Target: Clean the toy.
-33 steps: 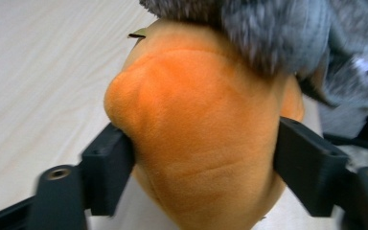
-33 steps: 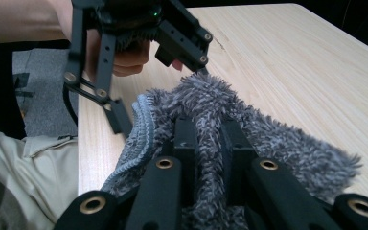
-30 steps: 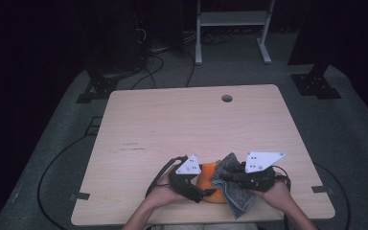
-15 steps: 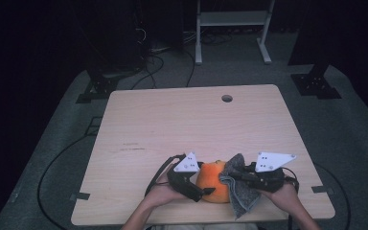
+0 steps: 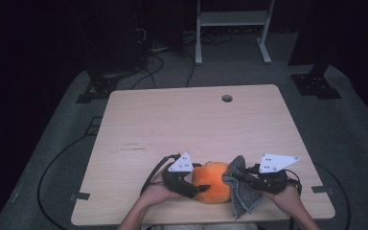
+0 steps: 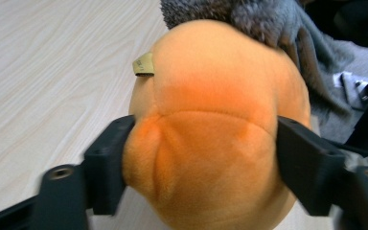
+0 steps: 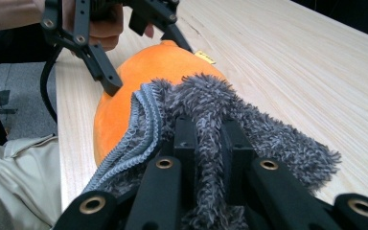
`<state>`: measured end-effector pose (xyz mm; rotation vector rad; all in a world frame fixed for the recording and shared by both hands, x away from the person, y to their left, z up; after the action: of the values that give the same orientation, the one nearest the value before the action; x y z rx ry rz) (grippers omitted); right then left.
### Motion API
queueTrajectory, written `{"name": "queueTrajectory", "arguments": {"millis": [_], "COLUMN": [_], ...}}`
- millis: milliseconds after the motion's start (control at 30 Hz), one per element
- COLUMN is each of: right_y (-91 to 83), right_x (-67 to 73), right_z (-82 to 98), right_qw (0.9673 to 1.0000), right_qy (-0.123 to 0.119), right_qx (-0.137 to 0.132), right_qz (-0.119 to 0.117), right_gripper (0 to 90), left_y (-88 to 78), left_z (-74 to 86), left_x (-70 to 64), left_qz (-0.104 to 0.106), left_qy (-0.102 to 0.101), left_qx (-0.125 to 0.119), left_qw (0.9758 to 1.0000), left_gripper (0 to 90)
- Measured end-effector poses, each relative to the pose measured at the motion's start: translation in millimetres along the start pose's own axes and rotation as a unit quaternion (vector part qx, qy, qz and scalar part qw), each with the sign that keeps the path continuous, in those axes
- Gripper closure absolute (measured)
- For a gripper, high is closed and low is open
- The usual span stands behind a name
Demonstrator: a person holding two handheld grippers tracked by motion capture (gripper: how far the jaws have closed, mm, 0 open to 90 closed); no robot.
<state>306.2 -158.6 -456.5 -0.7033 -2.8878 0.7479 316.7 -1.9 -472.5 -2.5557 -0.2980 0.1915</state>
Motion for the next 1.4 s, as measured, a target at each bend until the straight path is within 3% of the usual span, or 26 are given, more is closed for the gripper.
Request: {"name": "queueTrajectory", "arguments": {"millis": [67, 167, 233, 367, 633, 733, 833, 967, 1033, 1067, 1100, 1133, 1167, 1233, 1333, 1367, 1400], "right_y": [0.6, 4.2, 4.9, 4.8, 3.1, 1.4, 6.7, 15.1, 14.7, 11.7, 11.7, 8.3, 6.5, 4.6, -0.9, -0.9, -2.0], "right_x": [2.4, 5.8, 5.9, 2.0, -9.7, -7.2, 11.4, 16.8, 12.2, 1.7, 1.7, -8.6, -12.1, -13.6, -4.2, -4.2, 5.2], "right_z": [-3.1, -7.4, -7.4, -2.0, 14.9, 5.5, -21.1, -20.9, -15.4, -2.3, -2.3, 13.4, 19.2, 20.5, -5.0, -5.0, -24.0], "right_qw": [0.9998, 0.9996, 0.9996, 1.0000, 0.9996, 0.9996, 0.9985, 0.9987, 0.9990, 0.9998, 0.9998, 0.9993, 0.9990, 0.9987, 0.9985, 0.9985, 0.9971], "right_qy": [-0.015, -0.024, -0.025, -0.006, 0.025, 0.027, 0.015, -0.002, 0.007, 0.013, 0.013, 0.035, 0.042, 0.049, 0.041, 0.041, 0.032], "right_qx": [0.004, 0.001, 0.002, -0.005, 0.010, -0.007, -0.047, -0.038, -0.034, -0.011, -0.011, 0.008, 0.014, 0.010, -0.036, -0.036, -0.066], "right_qz": [0.009, 0.010, 0.013, 0.004, 0.009, 0.011, -0.024, -0.033, -0.027, -0.004, -0.004, 0.006, 0.008, 0.006, -0.008, -0.008, -0.021], "right_gripper": [79.4, 79.4, 79.4, 79.4, 79.3, 79.3, 79.3, 79.2, 79.1, 78.9, 78.9, 79.0, 79.0, 79.0, 78.9, 78.9, 78.9], "left_y": [-0.9, 2.4, 2.5, -1.8, -8.9, -10.2, -10.9, -16.2, -18.4, -19.4, -20.8, -21.5, -22.0, -21.6, -19.7, -19.7, -19.6], "left_z": [-8.8, -9.9, -9.3, -0.3, 9.1, 11.5, 12.5, 18.1, 21.5, 22.8, 24.4, 25.3, 25.4, 24.7, 22.9, 22.9, 23.0], "left_x": [-2.8, -2.5, -3.0, 0.4, 4.7, 5.5, 4.2, 3.6, 4.6, 5.8, 7.1, 7.5, 7.1, 5.7, 4.2, 4.2, 4.6], "left_qz": [0.006, -0.009, -0.008, -0.015, -0.010, -0.007, -0.004, 0.004, 0.008, 0.008, 0.009, 0.010, 0.010, 0.010, 0.011, 0.011, 0.010], "left_qy": [-0.003, 0.011, 0.011, 0.025, 0.025, 0.021, 0.026, 0.029, 0.021, 0.015, 0.013, 0.010, 0.013, 0.015, 0.024, 0.024, 0.023], "left_qx": [-0.014, -0.004, -0.008, -0.003, 0.003, 0.004, 0.007, 0.016, 0.018, 0.018, 0.020, 0.019, 0.022, 0.022, 0.023, 0.023, 0.021], "left_qw": [0.9999, 0.9999, 0.9999, 0.9996, 0.9996, 0.9998, 0.9996, 0.9994, 0.9996, 0.9997, 0.9997, 0.9997, 0.9996, 0.9996, 0.9994, 0.9994, 0.9995], "left_gripper": [11.9, 14.2, 16.7, 26.7, 29.7, 29.7, 30.0, 30.2, 30.2, 30.1, 30.1, 30.0, 30.0, 29.9, 29.7, 29.5, 28.8]}}
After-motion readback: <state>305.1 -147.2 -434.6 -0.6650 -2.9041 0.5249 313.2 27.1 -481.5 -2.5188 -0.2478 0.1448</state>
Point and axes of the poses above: each handheld gripper's, and its own axes: y roughly forward along the jaws, z roughly out of its underside, x roughly to its left, the point moved 9 cm from there along y, roughly forward along the jaws, and after that the axes turned 2 degrees about z, right-handed, at the moved point
